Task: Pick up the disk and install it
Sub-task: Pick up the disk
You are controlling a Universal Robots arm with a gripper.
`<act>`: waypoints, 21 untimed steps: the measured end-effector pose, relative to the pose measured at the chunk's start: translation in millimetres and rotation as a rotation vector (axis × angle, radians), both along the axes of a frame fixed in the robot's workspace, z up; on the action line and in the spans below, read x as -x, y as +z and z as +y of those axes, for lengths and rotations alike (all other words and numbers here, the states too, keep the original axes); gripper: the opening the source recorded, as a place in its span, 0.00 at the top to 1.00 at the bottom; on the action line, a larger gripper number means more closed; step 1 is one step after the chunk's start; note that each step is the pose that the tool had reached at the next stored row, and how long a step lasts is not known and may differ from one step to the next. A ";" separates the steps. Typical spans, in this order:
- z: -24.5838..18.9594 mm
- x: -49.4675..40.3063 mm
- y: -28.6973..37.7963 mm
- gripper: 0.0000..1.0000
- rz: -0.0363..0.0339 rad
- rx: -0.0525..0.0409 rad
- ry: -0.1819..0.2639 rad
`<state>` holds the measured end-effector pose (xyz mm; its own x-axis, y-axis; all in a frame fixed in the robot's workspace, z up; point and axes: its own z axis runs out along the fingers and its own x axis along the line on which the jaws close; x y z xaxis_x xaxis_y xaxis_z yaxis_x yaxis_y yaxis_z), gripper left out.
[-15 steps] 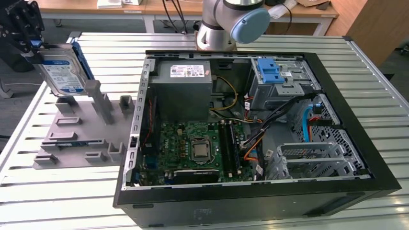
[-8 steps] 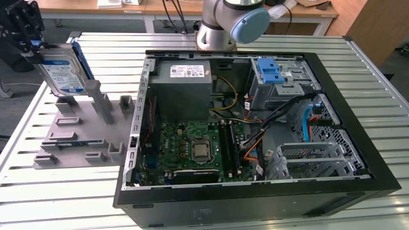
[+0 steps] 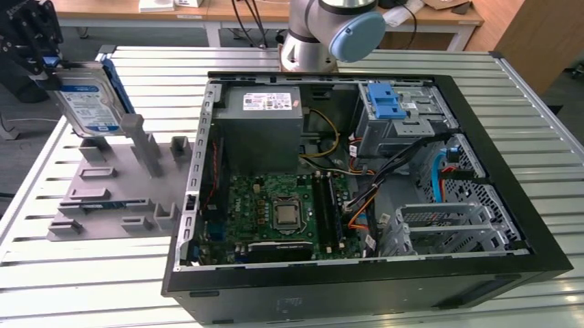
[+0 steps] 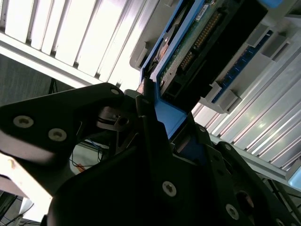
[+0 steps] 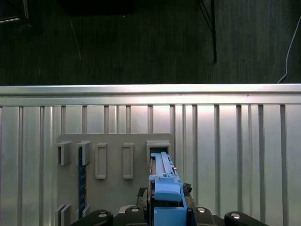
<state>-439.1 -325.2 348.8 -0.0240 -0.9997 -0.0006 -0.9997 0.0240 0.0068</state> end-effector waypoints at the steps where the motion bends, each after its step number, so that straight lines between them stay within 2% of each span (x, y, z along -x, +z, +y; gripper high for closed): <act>1: 0.0 0.0 0.3 0.64 0.0000 0.0000 0.000; 10: 0.0 0.0 4.2 0.64 0.0000 0.0000 0.000; 21: 0.0 0.0 11.9 0.64 0.0000 0.0000 0.000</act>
<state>-439.1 -325.2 360.8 -0.0240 -0.9997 -0.0006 -0.9997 0.0240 0.0067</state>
